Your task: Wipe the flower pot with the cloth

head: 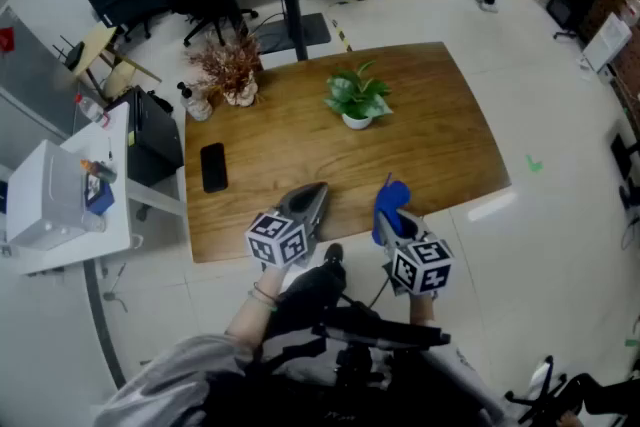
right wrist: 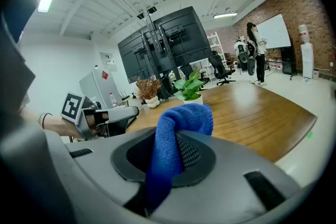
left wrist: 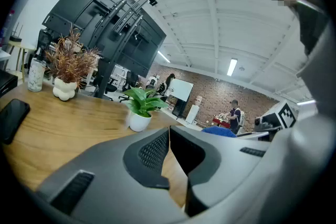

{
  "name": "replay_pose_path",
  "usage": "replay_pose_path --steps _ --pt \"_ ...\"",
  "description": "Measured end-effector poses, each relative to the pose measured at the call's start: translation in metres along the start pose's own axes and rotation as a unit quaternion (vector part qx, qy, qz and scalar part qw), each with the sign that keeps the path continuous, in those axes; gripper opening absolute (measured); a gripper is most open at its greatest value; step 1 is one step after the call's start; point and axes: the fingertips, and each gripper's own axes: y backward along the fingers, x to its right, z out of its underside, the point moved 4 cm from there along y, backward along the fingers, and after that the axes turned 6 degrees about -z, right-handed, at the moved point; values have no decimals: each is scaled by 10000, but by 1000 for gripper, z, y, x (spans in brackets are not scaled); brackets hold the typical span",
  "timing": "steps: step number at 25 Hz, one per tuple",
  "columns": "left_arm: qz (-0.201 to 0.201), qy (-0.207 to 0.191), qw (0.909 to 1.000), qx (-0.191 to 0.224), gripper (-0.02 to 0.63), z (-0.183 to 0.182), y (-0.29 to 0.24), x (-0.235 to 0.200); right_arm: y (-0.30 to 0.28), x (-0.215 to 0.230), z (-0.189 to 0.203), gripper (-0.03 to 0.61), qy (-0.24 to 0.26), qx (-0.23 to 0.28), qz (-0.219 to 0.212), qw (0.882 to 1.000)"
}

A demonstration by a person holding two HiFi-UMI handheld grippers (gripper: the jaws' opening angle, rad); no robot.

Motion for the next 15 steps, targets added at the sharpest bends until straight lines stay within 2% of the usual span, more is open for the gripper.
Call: replay_pose_path --steps 9,15 --pt "358 20 9989 -291 5 -21 -71 -53 -57 35 -40 52 -168 69 454 9988" --pt "295 196 9989 -312 5 -21 -116 -74 -65 55 -42 52 -296 -98 596 9977"
